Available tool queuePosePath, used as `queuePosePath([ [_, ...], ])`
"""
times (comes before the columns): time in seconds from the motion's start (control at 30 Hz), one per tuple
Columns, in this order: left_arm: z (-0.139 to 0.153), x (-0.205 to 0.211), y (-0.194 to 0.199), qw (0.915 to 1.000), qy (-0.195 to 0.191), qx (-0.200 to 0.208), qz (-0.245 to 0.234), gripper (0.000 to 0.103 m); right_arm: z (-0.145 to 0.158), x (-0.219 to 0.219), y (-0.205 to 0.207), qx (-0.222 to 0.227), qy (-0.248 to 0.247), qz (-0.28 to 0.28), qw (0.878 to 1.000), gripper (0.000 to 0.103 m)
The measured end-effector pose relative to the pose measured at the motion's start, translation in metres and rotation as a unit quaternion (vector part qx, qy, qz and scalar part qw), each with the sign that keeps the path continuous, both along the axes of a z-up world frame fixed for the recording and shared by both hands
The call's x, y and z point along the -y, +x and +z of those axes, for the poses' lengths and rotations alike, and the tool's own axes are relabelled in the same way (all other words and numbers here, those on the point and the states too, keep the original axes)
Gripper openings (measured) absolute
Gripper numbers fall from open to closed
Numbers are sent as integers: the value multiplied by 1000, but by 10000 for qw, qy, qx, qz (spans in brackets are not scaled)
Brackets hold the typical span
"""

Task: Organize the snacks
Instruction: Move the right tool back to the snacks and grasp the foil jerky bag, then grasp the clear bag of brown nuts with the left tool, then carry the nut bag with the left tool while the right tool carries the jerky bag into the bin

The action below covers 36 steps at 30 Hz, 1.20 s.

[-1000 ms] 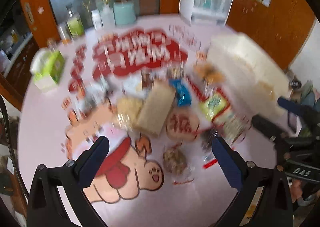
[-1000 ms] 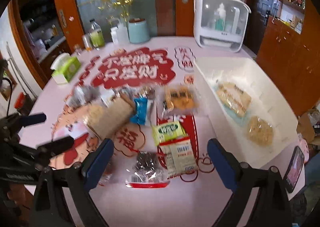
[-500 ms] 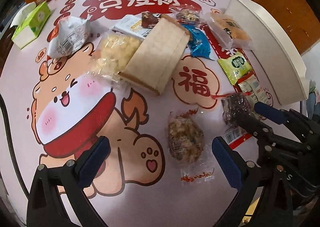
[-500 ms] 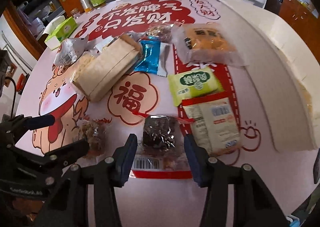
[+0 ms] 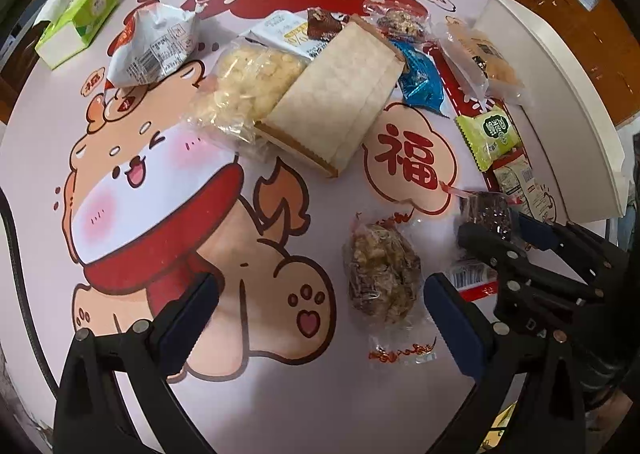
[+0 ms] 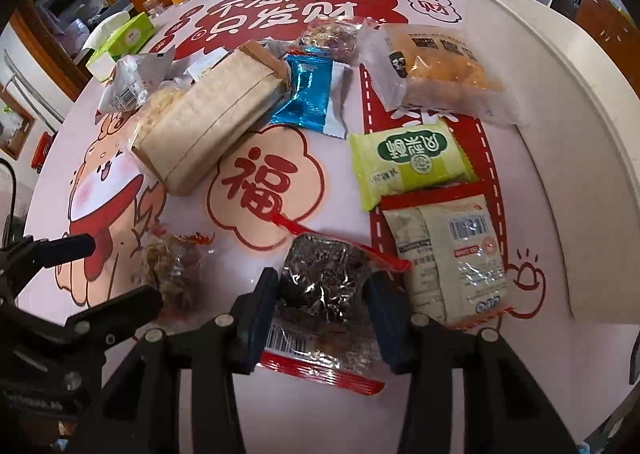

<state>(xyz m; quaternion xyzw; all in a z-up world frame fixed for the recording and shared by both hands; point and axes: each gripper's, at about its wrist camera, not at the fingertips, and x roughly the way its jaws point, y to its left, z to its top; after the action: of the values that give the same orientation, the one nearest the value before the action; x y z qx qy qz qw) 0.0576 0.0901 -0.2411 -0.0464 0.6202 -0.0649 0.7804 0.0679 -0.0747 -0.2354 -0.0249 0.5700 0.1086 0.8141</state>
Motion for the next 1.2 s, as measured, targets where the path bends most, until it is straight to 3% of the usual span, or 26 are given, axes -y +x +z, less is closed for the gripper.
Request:
queuePosePath([
  [0.13,-5,8,3,9999,-39,-117,37,101,5,7,-8,14,44,123,9999,45],
  [0.27,-15,21,10,9995,24,-323,7,82,9,11,-13,75,-19,213,9997,45],
  [0.37,-17,36,10,9992,216,-319,-99,73,11,16,-16,72,-4,252,9997,45],
  [0.43,-16,45,9,9990,299,-268,-208,61,13,19,-17,96,5,275,9996,45],
  [0.47,-15,49,8,9989,307,-249,-239,44,14,20,-18,113,20,287,9995,45],
  [0.5,-14,54,7,9985,386,-230,-299,42,14,21,-19,124,41,295,9995,45],
  [0.77,-1,77,7,9971,715,-90,-258,40,29,34,-26,283,146,410,9987,45],
  [0.93,46,96,12,9942,896,541,-261,40,52,46,-31,555,254,456,9971,45],
  [1.2,134,120,17,9868,709,1423,-300,40,112,84,-40,1287,525,332,9897,45],
])
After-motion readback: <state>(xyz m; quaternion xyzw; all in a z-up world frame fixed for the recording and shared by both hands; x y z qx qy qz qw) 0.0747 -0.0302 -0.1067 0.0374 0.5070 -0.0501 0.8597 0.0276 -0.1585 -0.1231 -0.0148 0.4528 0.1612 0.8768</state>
